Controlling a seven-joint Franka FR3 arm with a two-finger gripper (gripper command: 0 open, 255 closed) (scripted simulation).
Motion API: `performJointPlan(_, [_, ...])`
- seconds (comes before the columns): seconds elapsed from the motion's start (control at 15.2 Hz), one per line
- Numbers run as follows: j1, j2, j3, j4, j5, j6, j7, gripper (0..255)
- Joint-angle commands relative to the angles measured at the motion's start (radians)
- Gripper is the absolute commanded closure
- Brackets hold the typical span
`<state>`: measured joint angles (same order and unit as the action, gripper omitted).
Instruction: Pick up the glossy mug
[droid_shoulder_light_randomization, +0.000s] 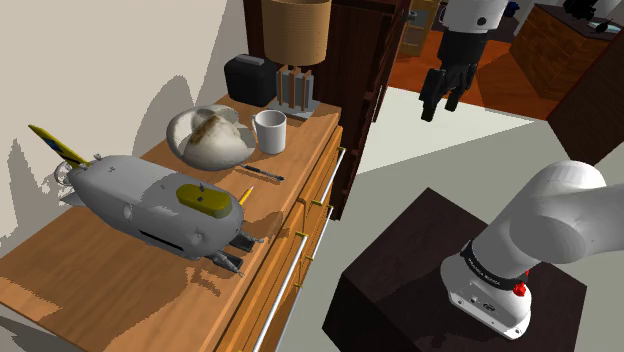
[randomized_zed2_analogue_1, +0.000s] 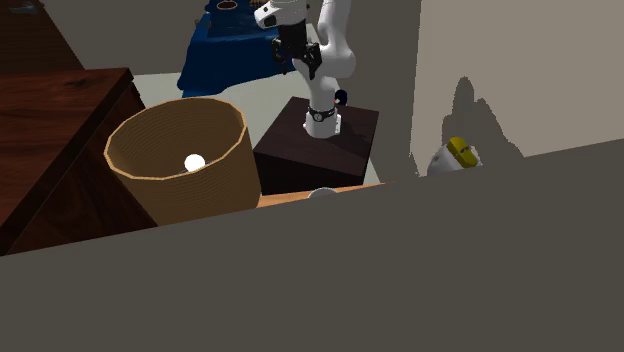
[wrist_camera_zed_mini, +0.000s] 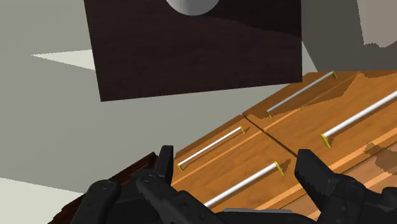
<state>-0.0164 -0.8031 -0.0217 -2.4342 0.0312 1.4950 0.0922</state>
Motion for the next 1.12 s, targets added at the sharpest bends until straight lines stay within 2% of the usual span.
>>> performJointPlan(0.0, [0.0, 0.0, 0.0, 0.0, 0.0, 0.0, 0.0, 0])
performJointPlan(0.53, [0.036, 0.282, 0.05, 0.107, 0.043, 0.2, 0.027, 0])
performJointPlan(1.06, [0.063, 0.573, 0.095, 0.294, 0.057, 0.33, 0.054, 0])
